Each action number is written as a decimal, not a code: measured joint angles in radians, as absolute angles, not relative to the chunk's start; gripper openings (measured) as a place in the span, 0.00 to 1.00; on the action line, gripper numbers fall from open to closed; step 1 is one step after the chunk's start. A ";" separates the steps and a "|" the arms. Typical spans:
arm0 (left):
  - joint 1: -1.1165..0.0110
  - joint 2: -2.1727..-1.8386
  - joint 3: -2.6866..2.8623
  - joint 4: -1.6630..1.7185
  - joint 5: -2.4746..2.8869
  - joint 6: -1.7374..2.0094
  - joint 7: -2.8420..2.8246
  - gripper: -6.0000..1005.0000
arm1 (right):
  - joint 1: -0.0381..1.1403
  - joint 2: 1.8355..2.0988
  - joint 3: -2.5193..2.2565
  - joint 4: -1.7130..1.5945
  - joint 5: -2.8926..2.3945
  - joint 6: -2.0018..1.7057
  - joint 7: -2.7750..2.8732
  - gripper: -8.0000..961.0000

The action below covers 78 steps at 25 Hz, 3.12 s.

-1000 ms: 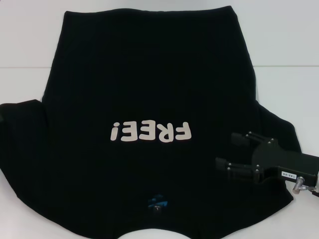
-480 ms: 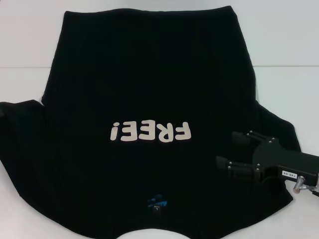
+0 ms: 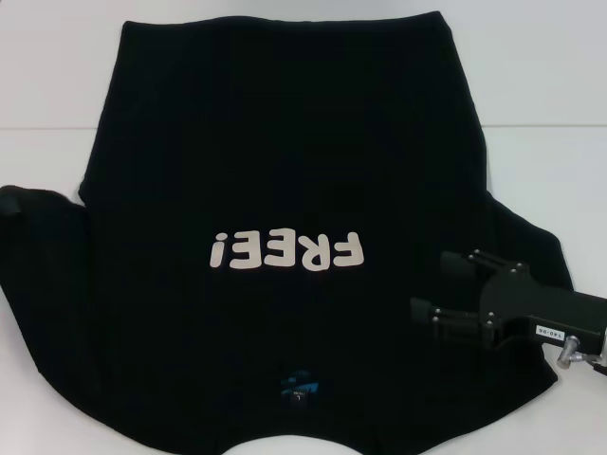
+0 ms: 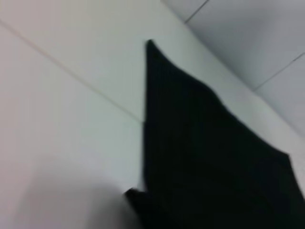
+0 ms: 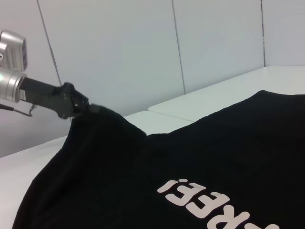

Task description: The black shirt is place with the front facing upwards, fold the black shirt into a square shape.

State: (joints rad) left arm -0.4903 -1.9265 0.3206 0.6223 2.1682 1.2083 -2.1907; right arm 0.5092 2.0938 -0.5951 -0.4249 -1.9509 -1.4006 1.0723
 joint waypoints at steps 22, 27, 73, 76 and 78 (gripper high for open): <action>-0.469 -1.947 0.306 0.633 2.126 1.246 -2.179 0.01 | 0.509 2.094 -0.595 -0.418 -1.948 -1.402 1.072 0.98; -0.523 -1.960 0.375 0.642 2.133 1.269 -2.143 0.01 | 0.508 2.092 -0.600 -0.413 -1.948 -1.402 1.072 0.98; -0.437 -2.035 0.414 0.499 2.070 1.814 -1.232 0.92 | 0.548 1.893 -0.538 -0.788 -2.269 -1.402 2.350 0.98; -0.427 -2.039 0.417 0.498 2.072 1.801 -1.220 0.95 | 0.603 1.884 -0.533 -0.856 -2.428 -1.400 2.499 0.98; -0.422 -2.040 0.416 0.499 2.072 1.797 -1.217 0.95 | 0.646 1.889 -0.532 -0.879 -2.529 -1.391 2.543 0.98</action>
